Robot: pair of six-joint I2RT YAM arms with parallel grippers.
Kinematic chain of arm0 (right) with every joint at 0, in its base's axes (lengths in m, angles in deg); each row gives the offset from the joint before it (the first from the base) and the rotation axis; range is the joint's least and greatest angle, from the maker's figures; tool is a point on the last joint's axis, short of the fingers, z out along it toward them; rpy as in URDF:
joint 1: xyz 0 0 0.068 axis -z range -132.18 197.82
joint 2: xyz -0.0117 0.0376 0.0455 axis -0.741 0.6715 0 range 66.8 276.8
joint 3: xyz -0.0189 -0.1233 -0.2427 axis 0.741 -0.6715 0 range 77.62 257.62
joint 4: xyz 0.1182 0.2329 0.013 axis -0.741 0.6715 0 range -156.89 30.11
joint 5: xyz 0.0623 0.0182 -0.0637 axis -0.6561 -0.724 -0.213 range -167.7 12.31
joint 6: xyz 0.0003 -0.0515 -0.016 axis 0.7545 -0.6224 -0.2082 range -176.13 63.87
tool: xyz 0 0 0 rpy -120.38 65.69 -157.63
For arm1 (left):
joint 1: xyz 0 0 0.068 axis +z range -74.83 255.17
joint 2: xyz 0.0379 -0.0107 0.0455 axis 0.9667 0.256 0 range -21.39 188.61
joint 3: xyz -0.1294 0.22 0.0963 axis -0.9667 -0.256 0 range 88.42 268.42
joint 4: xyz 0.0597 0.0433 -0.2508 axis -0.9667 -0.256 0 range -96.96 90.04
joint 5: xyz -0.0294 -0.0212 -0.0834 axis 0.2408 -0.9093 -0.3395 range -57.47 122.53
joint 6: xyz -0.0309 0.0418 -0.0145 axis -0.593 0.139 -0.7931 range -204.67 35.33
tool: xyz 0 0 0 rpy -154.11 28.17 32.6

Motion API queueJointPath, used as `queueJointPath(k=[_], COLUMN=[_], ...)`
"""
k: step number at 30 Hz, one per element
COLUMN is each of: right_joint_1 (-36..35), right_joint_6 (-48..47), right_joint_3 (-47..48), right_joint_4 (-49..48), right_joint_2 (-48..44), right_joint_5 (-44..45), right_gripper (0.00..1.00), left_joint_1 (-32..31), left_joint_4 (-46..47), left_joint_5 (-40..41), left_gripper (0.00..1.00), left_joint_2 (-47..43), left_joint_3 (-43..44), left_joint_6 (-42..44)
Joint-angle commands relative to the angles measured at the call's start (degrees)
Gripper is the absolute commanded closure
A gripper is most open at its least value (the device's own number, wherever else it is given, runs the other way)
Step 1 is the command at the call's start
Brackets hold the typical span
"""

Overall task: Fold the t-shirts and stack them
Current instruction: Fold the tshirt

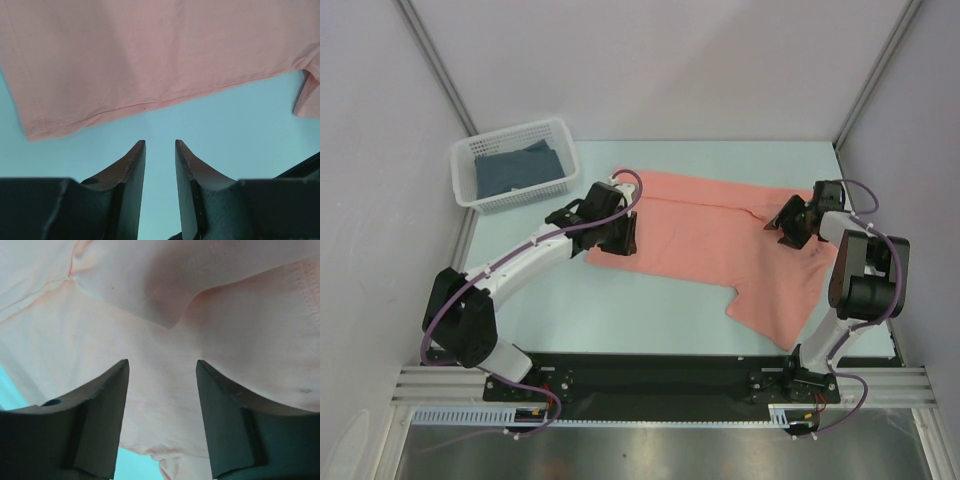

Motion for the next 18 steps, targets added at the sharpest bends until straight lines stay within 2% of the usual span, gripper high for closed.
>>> queueJointPath(k=[1,7,18], right_joint_1=[0.16,-0.89,-0.54], right_joint_6=[0.05,-1.18,0.14], right_joint_3=[-2.40,-3.47,1.02], right_joint_4=[-11.05,-17.99,-19.94], right_joint_2=[0.70,3.51,7.90], right_joint_5=[-1.57,-1.40,-1.48], right_gripper=[0.37,0.36,0.41], left_joint_1=[0.31,0.31,0.57], left_joint_4=[0.60,-0.72,-1.07], left_joint_5=[-1.18,-0.83,-0.39], left_gripper=[0.65,0.65,0.65], left_joint_2=[-0.80,-1.51,-1.69], left_joint_3=[1.77,1.77,1.86], left_joint_6=[1.10,1.63,1.45])
